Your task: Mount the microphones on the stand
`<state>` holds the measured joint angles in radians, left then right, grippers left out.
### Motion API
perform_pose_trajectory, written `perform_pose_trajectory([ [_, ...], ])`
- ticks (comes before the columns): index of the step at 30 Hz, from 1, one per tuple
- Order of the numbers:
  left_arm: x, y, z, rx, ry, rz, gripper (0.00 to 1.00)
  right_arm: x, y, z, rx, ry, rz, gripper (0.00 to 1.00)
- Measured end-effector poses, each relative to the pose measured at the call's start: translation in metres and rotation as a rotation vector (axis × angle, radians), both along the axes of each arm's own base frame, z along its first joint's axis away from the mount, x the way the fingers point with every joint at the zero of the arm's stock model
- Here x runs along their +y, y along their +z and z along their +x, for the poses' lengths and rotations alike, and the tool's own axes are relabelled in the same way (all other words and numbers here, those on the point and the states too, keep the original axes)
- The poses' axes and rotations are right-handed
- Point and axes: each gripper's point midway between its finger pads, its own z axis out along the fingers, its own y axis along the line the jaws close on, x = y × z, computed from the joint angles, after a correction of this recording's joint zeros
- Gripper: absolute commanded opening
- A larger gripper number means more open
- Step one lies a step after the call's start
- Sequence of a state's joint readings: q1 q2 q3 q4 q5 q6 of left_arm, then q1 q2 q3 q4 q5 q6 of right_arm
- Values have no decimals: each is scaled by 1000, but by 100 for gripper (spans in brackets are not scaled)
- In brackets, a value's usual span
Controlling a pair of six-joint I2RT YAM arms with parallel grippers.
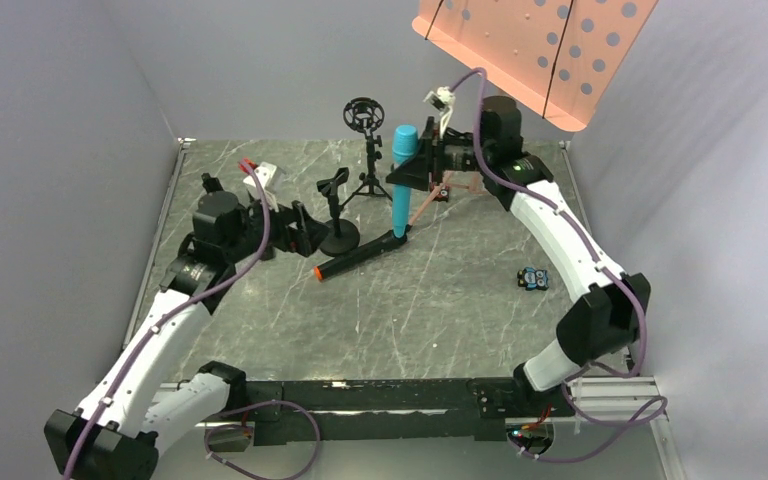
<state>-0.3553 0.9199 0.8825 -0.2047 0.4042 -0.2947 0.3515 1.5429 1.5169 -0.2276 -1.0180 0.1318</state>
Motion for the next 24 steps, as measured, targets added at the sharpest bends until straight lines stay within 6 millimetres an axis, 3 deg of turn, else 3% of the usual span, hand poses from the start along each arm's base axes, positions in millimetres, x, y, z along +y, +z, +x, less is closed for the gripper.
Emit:
perform_pose_trajectory([
  [3,26,-18,17,22,57,111,99,13,-5,15,-46,-2,-42,4],
  [9,43,-58,46,47,27,290,99,28,-7,51,-125,-14,-90,4],
  [13,40,-66,59,-29,-29,320,99,33,-17,64,-123,-14,-102,5],
  [20,22,-68,84,-157,-117,308,94,35,-29,65,-108,-4,-101,5],
  [24,19,-91,89,-218,-71,228,93,34,-49,56,-49,11,-99,5],
])
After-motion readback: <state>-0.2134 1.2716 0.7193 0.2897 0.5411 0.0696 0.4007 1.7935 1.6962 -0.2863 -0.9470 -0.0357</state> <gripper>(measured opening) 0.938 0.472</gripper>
